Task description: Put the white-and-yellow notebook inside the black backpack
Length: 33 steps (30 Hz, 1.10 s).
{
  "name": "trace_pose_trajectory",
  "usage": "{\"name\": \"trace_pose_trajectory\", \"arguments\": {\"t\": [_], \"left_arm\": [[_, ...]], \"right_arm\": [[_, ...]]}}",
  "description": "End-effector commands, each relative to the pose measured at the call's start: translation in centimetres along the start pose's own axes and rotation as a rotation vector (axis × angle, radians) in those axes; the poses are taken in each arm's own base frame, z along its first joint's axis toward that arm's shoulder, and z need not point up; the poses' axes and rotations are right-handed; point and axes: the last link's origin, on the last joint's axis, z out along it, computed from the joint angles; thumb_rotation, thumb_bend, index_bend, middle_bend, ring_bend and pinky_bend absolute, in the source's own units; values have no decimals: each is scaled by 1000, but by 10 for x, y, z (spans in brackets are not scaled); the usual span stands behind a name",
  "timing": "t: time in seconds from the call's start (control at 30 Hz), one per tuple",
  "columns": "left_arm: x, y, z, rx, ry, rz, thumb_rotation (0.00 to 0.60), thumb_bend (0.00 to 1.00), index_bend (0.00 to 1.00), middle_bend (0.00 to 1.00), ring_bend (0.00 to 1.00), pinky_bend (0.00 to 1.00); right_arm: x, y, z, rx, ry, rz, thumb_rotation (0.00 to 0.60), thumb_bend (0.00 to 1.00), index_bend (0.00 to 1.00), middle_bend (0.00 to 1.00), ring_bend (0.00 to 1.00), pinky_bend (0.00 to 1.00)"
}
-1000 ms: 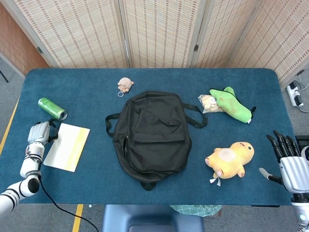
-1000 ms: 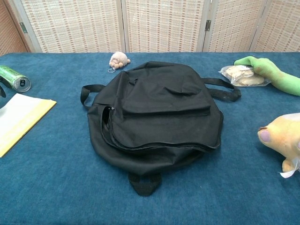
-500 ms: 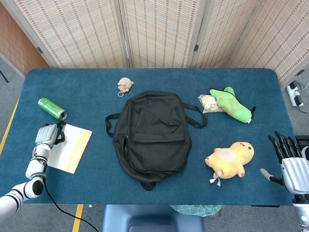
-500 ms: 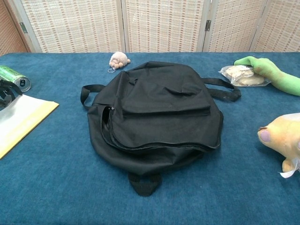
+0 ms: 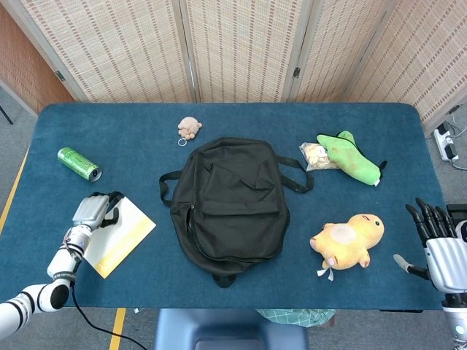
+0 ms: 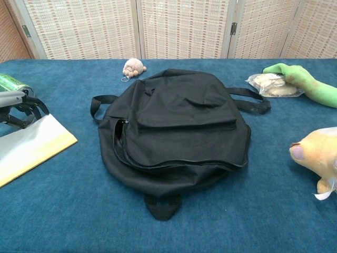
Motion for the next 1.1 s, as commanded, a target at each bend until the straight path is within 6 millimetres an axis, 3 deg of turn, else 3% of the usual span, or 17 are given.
{"name": "trace_pose_trajectory", "arguments": {"t": [0.03,0.13,0.27,0.5,0.7,1.1], "left_arm": [[-1,22,-16,-105,-7,34,487,703,281,353,281,180],[5,30,-25,-146,28,39,499,644,263,351,280,181],[12,33,-40,-192,99,77,599,416,193,310,260,180],[8,32,-75,-267,122,202,600,214,78,188,157,141],[-10,35,-98,-320,90,277,599,132,31,116,106,106],[-43,43,-118,-382,46,360,577,127,24,103,96,90]], "right_arm": [[0,0,0,0,0,1,600,40,0,0,20,0],[1,0,0,2,2,1,600,41,0,0,20,0],[1,-1,0,6,6,5,600,42,0,0,20,0],[-1,-1,1,12,6,13,600,42,0,0,21,0],[-3,-1,2,20,1,15,600,42,0,0,20,0],[-4,-3,4,25,-6,17,600,42,0,0,20,0]]}}
